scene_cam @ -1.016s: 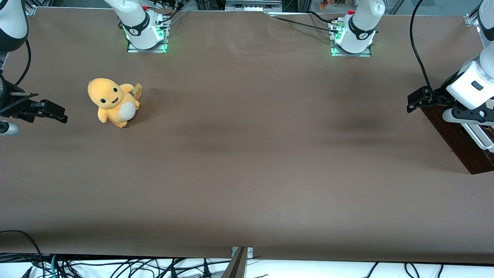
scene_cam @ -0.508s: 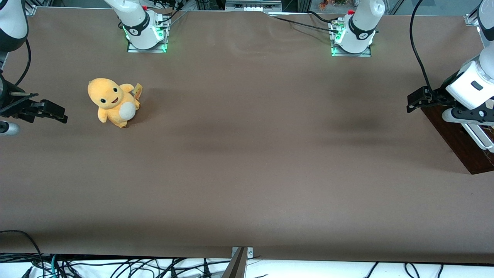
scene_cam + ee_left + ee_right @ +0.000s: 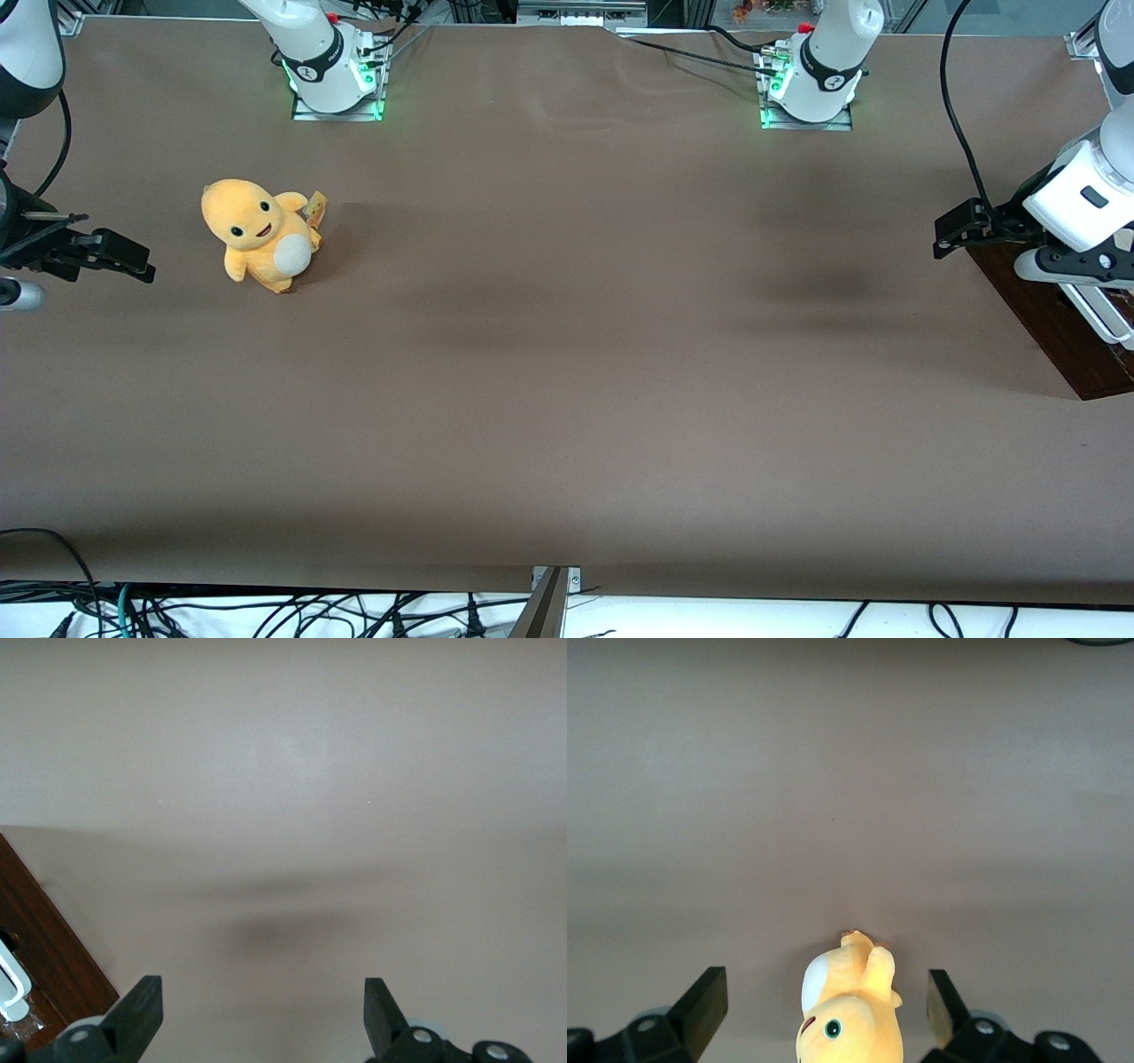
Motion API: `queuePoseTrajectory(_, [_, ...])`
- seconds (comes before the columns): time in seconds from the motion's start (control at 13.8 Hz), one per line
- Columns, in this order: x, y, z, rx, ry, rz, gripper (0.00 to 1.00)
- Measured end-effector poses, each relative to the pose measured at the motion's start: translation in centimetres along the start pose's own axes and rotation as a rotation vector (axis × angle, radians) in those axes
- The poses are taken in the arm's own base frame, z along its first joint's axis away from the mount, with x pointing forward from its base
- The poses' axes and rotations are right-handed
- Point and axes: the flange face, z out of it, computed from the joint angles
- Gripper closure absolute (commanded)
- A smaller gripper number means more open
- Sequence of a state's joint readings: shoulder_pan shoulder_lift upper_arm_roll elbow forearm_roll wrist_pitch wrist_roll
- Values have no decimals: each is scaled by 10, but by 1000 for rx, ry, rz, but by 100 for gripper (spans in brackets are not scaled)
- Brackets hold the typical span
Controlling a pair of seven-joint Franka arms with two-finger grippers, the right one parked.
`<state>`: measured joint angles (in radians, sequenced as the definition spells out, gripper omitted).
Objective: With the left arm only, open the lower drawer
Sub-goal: 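Lower the open left gripper toward the white bar handle of the drawer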
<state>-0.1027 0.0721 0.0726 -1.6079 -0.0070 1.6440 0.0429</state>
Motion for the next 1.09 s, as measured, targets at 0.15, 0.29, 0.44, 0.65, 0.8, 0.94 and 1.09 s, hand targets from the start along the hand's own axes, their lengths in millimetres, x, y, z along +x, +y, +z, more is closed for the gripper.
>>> queuePoseTrajectory(0.15, [4,-3,13,1,-24,-22,0])
queuePoseTrajectory(0.29, [10,-8,36,8,-77,-82,0])
queuePoseTrajectory(0.44, [18,-21,75,79,-157,-129,0])
queuePoseTrajectory(0.65, [32,-55,147,259,-294,-145,0])
queuePoseTrajectory(0.8, [36,-86,190,396,-373,-164,0])
queuePoseTrajectory(0.94, [34,-118,226,508,-441,-201,0])
queuePoseTrajectory(1.09, [33,-144,253,619,-490,-199,0])
